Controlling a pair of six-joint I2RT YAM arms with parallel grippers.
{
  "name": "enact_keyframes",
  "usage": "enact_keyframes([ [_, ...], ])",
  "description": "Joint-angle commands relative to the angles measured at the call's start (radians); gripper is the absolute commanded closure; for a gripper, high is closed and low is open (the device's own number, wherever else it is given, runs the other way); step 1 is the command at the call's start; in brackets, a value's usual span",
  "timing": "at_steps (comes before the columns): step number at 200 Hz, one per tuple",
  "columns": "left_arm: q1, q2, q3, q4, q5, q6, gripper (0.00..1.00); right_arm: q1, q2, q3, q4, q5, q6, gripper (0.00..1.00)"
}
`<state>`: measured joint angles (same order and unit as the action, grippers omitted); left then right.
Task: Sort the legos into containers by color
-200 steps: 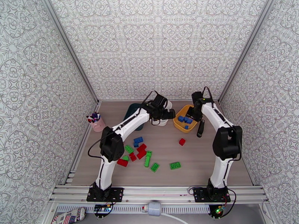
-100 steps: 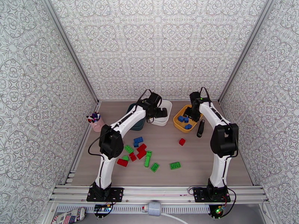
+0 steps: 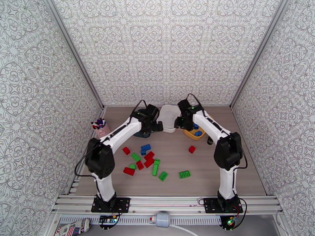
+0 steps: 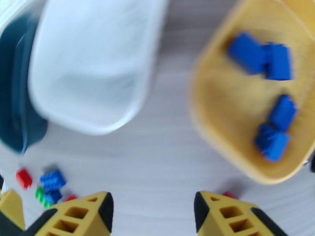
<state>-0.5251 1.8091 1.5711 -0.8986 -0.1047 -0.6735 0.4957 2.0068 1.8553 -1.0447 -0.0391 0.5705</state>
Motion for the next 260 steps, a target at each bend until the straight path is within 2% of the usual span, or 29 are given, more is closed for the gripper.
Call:
enact_keyframes([
  [1,0.012,-0.074,-0.090,-0.025,-0.036,-0.056,0.02,0.047,-0.042,-0.006,-0.029,-0.038,-0.020,0.41],
  [39,0.029,-0.162,-0.242,-0.023,-0.015,-0.083,0.04,0.126,-0.067,-0.097,-0.023,-0.083,-0.009,0.40],
  [97,0.039,-0.183,-0.359,0.010,0.020,-0.064,0.06,0.205,-0.158,-0.266,0.010,-0.083,0.036,0.40],
  [155,0.061,-0.151,-0.450,0.089,0.071,-0.003,0.19,0.217,-0.230,-0.351,0.013,-0.067,0.070,0.41],
  [260,0.062,-0.083,-0.465,0.122,0.112,0.049,0.38,0.233,-0.244,-0.374,0.025,-0.061,0.112,0.45],
])
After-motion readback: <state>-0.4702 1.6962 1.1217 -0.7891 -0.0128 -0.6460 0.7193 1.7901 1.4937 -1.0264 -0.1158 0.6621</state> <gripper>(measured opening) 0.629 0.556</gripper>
